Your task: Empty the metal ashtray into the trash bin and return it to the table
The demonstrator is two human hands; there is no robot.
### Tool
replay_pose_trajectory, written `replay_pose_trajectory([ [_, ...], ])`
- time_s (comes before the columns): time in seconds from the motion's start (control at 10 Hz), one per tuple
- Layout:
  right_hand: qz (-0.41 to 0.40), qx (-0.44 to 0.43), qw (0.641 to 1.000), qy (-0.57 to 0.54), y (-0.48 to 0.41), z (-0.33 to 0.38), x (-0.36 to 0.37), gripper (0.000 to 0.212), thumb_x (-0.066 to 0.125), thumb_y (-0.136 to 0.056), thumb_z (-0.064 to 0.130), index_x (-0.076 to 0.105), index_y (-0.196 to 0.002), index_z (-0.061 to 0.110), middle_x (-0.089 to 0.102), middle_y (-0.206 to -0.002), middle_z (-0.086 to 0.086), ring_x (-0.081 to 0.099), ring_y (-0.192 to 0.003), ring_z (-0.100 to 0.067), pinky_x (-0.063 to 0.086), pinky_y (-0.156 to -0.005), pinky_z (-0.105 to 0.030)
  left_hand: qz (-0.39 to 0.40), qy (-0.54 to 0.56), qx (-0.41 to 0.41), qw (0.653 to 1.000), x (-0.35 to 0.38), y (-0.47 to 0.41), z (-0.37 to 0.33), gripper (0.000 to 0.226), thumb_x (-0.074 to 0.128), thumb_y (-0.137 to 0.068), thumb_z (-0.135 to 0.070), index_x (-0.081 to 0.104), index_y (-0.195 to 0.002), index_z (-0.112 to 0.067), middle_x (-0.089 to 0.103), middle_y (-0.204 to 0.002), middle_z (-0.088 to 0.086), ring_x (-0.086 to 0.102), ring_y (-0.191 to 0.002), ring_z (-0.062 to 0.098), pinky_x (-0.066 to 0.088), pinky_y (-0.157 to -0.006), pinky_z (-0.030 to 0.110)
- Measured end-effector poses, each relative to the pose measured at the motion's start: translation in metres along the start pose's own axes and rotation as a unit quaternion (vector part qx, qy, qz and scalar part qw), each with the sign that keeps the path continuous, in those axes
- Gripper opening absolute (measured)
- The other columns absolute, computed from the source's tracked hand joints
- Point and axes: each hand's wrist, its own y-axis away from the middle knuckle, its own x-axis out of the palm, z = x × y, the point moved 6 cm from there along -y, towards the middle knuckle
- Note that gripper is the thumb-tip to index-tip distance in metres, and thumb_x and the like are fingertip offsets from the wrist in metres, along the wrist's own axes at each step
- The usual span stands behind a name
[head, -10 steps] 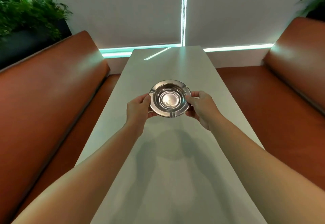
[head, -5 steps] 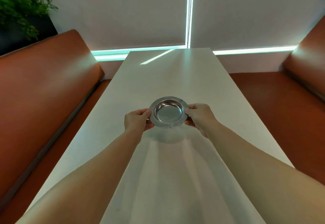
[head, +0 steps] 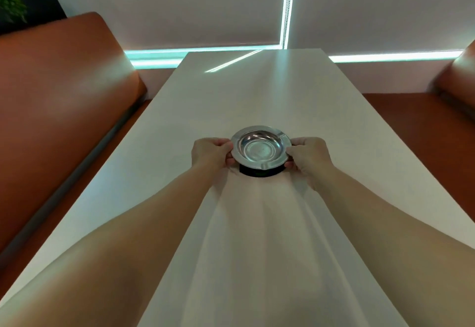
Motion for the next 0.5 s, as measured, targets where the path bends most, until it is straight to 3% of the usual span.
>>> replay_pose_trajectory([
  [0.1, -0.002, -0.002, 1.0, 0.012, -0.0005, 0.0005, -0.0016, 0.025, 0.049, -0.071, -0.006, 0.065, -0.089, -0.012, 0.062, -0.073, -0.02, 0.057, -0.06, -0.028, 0.055, -0.077, -0.047, 0.0, -0.002, 0.002, 1.0, 0.004, -0.0029, 0.0031, 0.01, 0.061, -0.081, -0.007, 0.065, -0.072, -0.009, 0.062, -0.063, 0.009, 0.059, -0.055, 0.021, 0.056, -0.08, 0.039],
  [0.2, 0.003, -0.008, 0.999, 0.039, -0.0004, 0.0007, -0.0011, 0.029, 0.048, -0.069, -0.007, 0.065, -0.092, -0.014, 0.062, -0.073, -0.021, 0.058, -0.064, -0.03, 0.055, -0.076, -0.049, -0.007, -0.01, 0.005, 1.0, 0.004, -0.0046, 0.0052, 0.006, 0.063, -0.08, -0.008, 0.066, -0.075, -0.008, 0.062, -0.062, 0.007, 0.06, -0.047, 0.015, 0.058, -0.074, 0.035],
  [0.3, 0.005, -0.013, 0.999, 0.044, 0.0001, 0.001, -0.0012, 0.028, 0.048, -0.071, -0.006, 0.066, -0.091, -0.014, 0.065, -0.074, -0.023, 0.063, -0.067, -0.034, 0.058, -0.075, -0.05, -0.018, -0.019, 0.011, 1.0, 0.003, -0.0031, 0.0059, 0.011, 0.063, -0.08, -0.008, 0.067, -0.089, -0.004, 0.062, -0.061, 0.006, 0.058, -0.039, 0.008, 0.058, -0.069, 0.03],
  [0.4, 0.005, -0.016, 0.999, 0.047, -0.0022, -0.0009, -0.0014, 0.025, 0.048, -0.071, -0.004, 0.066, -0.087, -0.012, 0.066, -0.076, -0.024, 0.063, -0.069, -0.035, 0.057, -0.075, -0.05, -0.022, -0.018, 0.016, 0.999, 0.0044, -0.0017, 0.0055, 0.015, 0.061, -0.081, -0.009, 0.067, -0.093, -0.002, 0.062, -0.062, 0.006, 0.06, -0.052, 0.017, 0.057, -0.078, 0.036],
  [0.5, -0.006, -0.019, 0.998, 0.057, 0.0007, 0.0007, -0.0039, 0.028, 0.047, -0.071, -0.003, 0.064, -0.092, 0.004, 0.057, -0.087, -0.018, 0.061, -0.08, -0.032, 0.052, -0.086, -0.052, -0.024, -0.029, 0.017, 0.999, 0.0017, 0.0042, 0.0031, 0.019, 0.059, -0.084, -0.013, 0.066, -0.099, -0.003, 0.064, -0.066, 0.006, 0.062, -0.057, 0.019, 0.056, -0.081, 0.038],
])
